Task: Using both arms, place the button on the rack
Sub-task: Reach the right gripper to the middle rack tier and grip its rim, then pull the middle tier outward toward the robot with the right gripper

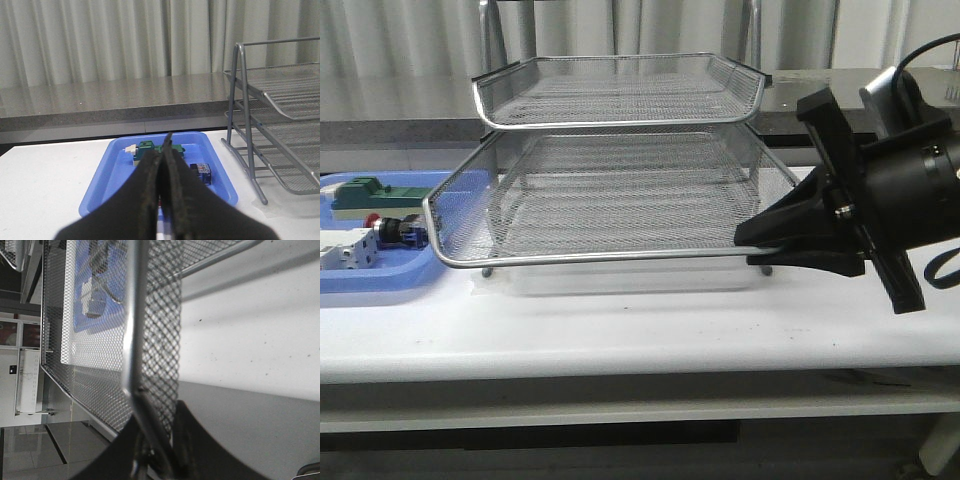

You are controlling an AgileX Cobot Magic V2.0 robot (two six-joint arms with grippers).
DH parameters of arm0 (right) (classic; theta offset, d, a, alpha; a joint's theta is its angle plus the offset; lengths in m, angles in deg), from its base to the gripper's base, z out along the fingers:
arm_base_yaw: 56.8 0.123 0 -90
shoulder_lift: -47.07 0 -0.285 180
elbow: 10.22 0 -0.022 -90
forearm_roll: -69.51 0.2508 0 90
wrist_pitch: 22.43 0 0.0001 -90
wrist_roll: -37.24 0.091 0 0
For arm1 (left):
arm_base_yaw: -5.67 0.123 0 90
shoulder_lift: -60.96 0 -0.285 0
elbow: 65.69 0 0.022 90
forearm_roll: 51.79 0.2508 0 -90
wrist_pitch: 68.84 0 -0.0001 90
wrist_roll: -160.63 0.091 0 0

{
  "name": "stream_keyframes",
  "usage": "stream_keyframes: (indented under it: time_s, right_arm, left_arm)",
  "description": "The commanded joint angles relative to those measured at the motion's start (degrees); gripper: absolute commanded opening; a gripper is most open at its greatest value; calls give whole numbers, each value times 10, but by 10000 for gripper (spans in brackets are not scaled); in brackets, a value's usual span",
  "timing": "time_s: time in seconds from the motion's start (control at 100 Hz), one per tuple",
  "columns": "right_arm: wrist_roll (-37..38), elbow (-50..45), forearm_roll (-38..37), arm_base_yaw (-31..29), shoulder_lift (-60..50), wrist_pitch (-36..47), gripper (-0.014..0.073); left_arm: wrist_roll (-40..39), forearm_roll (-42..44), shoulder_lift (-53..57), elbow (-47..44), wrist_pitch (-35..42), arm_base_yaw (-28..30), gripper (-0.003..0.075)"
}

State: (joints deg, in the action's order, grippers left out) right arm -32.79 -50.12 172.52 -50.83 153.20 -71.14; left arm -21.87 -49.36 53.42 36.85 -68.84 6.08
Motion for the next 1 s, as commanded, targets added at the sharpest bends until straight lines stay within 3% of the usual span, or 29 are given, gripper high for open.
stream_keyframes:
  time_s: [0.0,0.17,0.27,0.52,0.99]
  right_arm:
    - [-27,3,-25,2,-25,-26,91]
    - [-27,3,-23,2,-26,-45,339]
    - [-28,3,-23,2,-28,-58,407]
    - [-20,-6,-80,2,-72,-43,407]
    - [260,-5,-468,2,-318,109,404]
  left_arm:
    - [-6,-6,18,-19,46,1,-20]
    - [-6,-6,18,-19,46,1,-20]
    - [-6,-6,18,-19,46,1,-20]
    - [-6,-6,18,-19,46,1,-20]
    - [-6,-6,18,-19,46,1,-20]
